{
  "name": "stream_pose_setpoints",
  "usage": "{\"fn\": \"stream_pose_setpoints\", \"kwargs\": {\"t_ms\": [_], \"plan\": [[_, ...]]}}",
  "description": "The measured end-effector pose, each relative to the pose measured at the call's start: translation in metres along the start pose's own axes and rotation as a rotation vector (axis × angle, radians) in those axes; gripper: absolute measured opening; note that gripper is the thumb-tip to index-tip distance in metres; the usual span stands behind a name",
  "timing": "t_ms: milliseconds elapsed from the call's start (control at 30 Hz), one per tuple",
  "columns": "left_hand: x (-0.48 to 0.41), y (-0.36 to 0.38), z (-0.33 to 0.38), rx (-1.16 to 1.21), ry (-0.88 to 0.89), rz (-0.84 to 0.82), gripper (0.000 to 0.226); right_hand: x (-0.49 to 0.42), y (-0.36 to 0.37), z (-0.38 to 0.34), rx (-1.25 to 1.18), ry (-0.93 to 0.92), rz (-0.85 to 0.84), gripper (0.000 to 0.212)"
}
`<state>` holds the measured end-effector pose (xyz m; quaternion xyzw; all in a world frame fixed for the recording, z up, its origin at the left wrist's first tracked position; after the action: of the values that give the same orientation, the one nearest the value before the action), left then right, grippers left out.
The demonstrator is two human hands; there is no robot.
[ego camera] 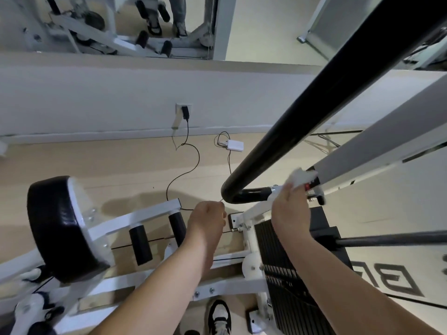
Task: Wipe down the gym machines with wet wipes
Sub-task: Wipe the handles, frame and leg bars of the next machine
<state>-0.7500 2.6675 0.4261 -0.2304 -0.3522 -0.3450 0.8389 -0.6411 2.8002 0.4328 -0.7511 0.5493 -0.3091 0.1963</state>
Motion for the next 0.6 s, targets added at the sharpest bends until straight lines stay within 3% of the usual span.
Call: {"fn": "stream_pose_setpoints", "kwargs": {"t_ms": [67,133,200,300,367,433,500,600], "plan": [[-0.003,0.008,-0.003,-0.07,0.056,-0.043,0.013,-0.007,0.025,0.012,0.297,-0.26,-0.169,0.027],[-0.004,0.015,-0.007,-0.109,0.076,-0.08,0.01,-0.006,0.055,0.039,0.319,-0.357,-0.377,0.056],[-0.006,0.017,-0.011,-0.134,0.075,-0.094,0.012,-0.007,0.076,0.065,0.455,-0.496,-0.389,0.075],[-0.013,0.015,-0.017,-0.179,0.074,-0.101,0.013,-0.022,0.082,0.068,0.621,-0.633,-0.267,0.063],[-0.017,0.014,-0.021,-0.195,0.08,-0.114,0.013,-0.035,0.076,0.039,0.75,-0.604,-0.344,0.037],[-0.022,0.016,-0.023,-0.234,0.082,-0.131,0.015,-0.056,0.069,0.008,0.863,-0.433,-0.558,0.014],[-0.023,0.02,-0.025,-0.269,0.078,-0.148,0.016,-0.074,0.067,-0.011,0.98,-0.308,-0.739,0.017],[-0.02,0.021,-0.025,-0.332,0.13,-0.179,0.015,-0.074,0.07,-0.004,0.94,-0.368,-0.653,0.016]]}}
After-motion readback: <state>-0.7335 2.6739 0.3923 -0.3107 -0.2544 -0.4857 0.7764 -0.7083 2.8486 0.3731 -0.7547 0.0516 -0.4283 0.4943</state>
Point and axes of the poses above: each hand's wrist, its own x-axis away from the middle knuckle, its own y-axis out of the palm, z = x × y, the point moved 1 cm from there along -x, towards the middle knuckle, and after that the axes turned 13 degrees about -x, right-handed, at the moved point
